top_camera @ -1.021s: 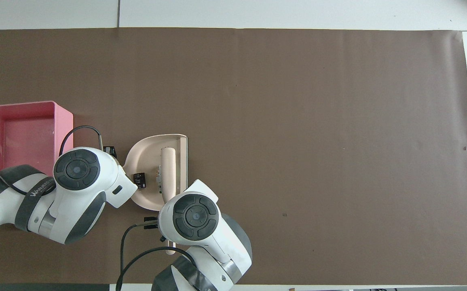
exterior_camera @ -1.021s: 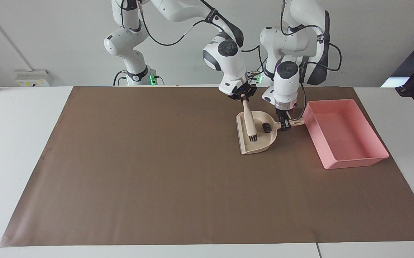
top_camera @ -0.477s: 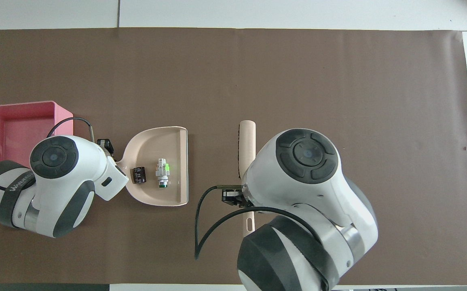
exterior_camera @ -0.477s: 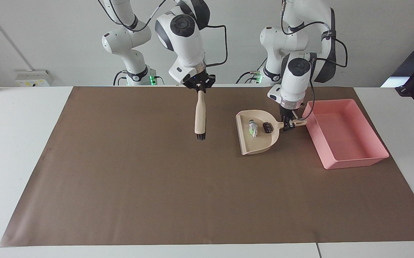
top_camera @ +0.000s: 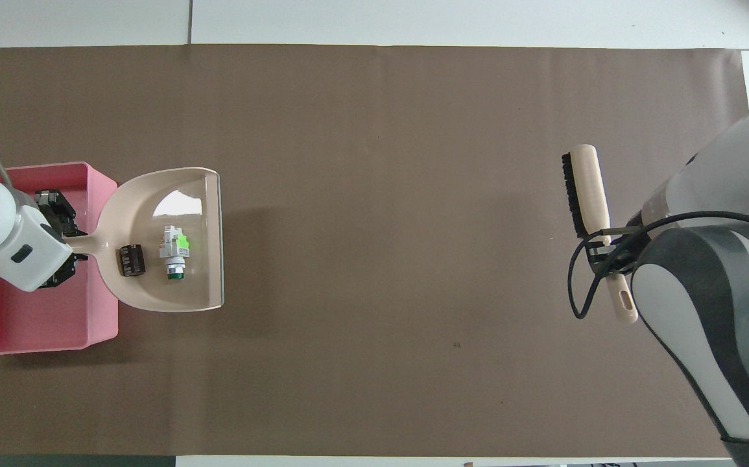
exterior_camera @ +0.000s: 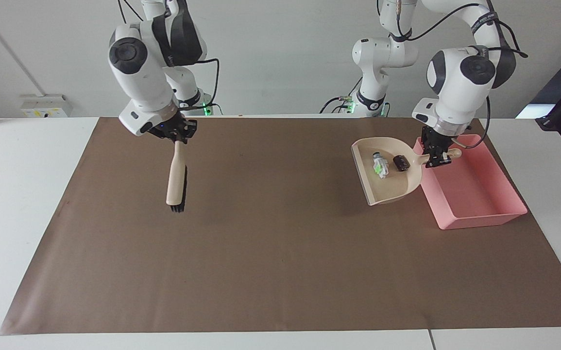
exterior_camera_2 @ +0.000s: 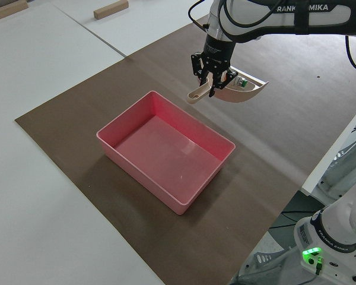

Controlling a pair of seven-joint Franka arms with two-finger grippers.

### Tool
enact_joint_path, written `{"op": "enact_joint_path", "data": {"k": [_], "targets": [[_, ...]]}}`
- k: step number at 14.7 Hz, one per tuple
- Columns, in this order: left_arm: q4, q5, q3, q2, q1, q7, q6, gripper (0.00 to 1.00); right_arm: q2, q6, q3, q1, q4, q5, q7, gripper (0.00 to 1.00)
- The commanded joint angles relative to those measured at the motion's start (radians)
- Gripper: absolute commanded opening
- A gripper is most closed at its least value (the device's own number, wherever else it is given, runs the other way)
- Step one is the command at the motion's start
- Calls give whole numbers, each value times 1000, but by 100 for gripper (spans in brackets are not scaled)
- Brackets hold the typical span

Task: Clean e-waste and dump in bin
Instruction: 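Lift the dustpan with the left gripper while the right gripper returns the brush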

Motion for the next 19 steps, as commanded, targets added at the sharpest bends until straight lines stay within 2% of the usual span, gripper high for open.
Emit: {"op": "enact_joint_path", "data": {"k": [1, 3, 5, 7, 9, 11, 13, 15, 19], "targets": [[69, -33, -6, -1, 114, 98, -58, 0, -50, 100, 22, -116, -136, -54, -94, 0], [114, -33, -6, 16, 211, 160, -51, 0, -50, 153, 20, -173, -169, -62, -154, 0], [181, -33, -6, 54, 328, 300, -43, 0, -38, 276, 20, -228, -219, -60, -182, 0], [205, -27, -3, 71, 401, 402, -8, 0, -41, 374, 20, -236, -293, -57, -196, 0], [202, 8, 0, 78, 438, 433, 32, 0, -42, 400, 22, -233, -317, -54, -196, 0], [191, 125, -2, 82, 449, 427, 66, 0, -33, 475, 22, -234, -359, -46, -211, 0], [169, 186, -2, 96, 437, 418, 103, 0, -21, 546, 22, -240, -393, -46, -220, 0], [154, 266, -3, 102, 429, 372, 114, 0, -16, 540, 22, -250, -396, -45, -245, 0], [107, 439, -3, 108, 347, 226, 115, 0, -16, 549, 22, -318, -416, -42, -358, 0]]}}
